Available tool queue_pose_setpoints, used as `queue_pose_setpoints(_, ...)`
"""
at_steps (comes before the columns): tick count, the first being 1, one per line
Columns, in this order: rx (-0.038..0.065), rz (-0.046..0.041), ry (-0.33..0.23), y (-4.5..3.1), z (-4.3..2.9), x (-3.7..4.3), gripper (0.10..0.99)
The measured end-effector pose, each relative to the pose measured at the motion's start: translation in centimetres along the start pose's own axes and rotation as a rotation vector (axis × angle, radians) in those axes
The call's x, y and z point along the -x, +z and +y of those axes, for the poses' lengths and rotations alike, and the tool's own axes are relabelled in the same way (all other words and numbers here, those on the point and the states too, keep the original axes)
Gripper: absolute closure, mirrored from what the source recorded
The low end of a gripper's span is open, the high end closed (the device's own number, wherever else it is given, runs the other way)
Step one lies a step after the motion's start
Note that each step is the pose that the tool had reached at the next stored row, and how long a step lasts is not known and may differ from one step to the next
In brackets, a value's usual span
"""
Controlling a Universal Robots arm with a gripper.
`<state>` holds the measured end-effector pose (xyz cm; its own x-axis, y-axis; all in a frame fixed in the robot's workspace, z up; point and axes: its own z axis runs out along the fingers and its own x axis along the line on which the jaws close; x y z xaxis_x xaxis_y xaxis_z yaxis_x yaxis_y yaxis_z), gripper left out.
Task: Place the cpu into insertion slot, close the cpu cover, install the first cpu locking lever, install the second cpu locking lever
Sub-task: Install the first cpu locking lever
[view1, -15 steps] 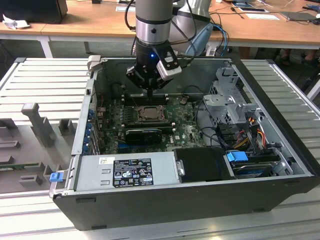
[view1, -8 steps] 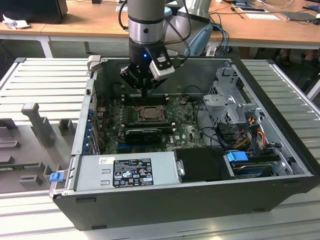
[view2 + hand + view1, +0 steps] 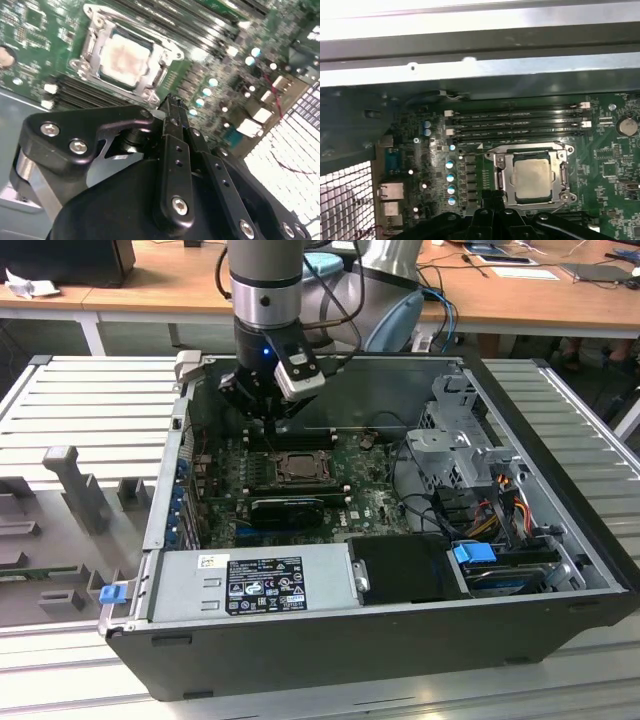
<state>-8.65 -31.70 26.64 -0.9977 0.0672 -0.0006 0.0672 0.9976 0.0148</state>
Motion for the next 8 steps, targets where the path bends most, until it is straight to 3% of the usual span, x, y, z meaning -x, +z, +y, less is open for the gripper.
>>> queue_pose_setpoints(6, 0.005, 0.0003, 0.000, 0.14, -0.11, -1.70, 0.980)
queue_pose_setpoints(8, 0.030, 0.0021, -0.002, 0.24, -0.14, -2.01, 0.980)
